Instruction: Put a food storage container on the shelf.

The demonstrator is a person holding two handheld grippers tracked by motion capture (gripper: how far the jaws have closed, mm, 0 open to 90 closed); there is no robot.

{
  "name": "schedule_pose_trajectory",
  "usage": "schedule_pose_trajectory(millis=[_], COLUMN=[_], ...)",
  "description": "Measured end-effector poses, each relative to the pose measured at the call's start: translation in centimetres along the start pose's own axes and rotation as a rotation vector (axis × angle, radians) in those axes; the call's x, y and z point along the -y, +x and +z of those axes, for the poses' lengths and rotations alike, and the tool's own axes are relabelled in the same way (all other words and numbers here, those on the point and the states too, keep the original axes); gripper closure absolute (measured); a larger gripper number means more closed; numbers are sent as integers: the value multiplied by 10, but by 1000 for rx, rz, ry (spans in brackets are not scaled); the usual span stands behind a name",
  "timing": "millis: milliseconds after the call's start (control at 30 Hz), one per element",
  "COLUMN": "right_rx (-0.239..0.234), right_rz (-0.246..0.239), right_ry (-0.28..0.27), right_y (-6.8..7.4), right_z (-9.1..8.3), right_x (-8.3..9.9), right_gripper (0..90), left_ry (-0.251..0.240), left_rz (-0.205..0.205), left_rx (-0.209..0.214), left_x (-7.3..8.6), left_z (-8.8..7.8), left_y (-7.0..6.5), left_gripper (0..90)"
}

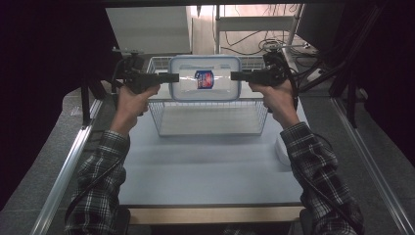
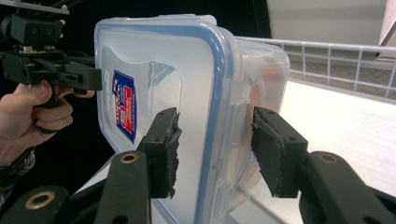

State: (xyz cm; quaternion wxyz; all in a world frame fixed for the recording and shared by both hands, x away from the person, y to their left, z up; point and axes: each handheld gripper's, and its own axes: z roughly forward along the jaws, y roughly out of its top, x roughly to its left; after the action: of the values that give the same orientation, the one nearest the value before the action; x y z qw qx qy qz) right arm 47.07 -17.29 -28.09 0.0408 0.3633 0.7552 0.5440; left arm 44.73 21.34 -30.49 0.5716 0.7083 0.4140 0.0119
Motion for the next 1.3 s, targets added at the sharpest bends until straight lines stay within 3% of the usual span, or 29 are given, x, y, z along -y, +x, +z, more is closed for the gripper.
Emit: schedule_pose_trajectory(millis=[67, 267, 367, 600, 767, 800, 867, 1100, 1133, 1167, 1200, 1300], right_rx=[5, 24, 29, 41, 95, 116, 108, 126, 128, 128, 145, 169], right_rz=[11, 24, 26, 17, -20, -26, -6, 2, 7, 7, 6, -6], right_ry=[-3, 11, 1, -7, 32, 36, 25, 31, 32, 32, 16, 2], right_y=[-7, -16, -19, -20, -18, -20, -22, -21, -21, -21, -20, -20], right_z=[4, 11, 14, 16, 21, 24, 24, 24, 24, 24, 23, 24], right_x=[-5, -8, -7, -5, 1, 5, 5, 5, 5, 5, 4, 1], right_gripper=[524, 522, 523, 500, 508, 523, 527, 535, 539, 539, 630, 626], left_ry=[2, 23, 8, -5, 13, 21, 16, 34, 38, 38, 46, 36], left_rz=[-20, -31, -41, -17, 3, -31, -36, -5, 27, 27, 54, 50], left_rx=[1, 10, 14, 4, -41, -39, -26, -33, -71, -71, -97, -102], left_x=[-2, -5, -6, -4, -3, -3, -4, -9, -9, -9, -9, -9], left_z=[5, 15, 18, 20, 24, 26, 27, 29, 29, 29, 32, 35], left_y=[5, 19, 23, 25, 24, 28, 31, 34, 32, 32, 30, 29], left_gripper=[493, 490, 487, 466, 406, 388, 389, 367, 348, 340, 335, 341])
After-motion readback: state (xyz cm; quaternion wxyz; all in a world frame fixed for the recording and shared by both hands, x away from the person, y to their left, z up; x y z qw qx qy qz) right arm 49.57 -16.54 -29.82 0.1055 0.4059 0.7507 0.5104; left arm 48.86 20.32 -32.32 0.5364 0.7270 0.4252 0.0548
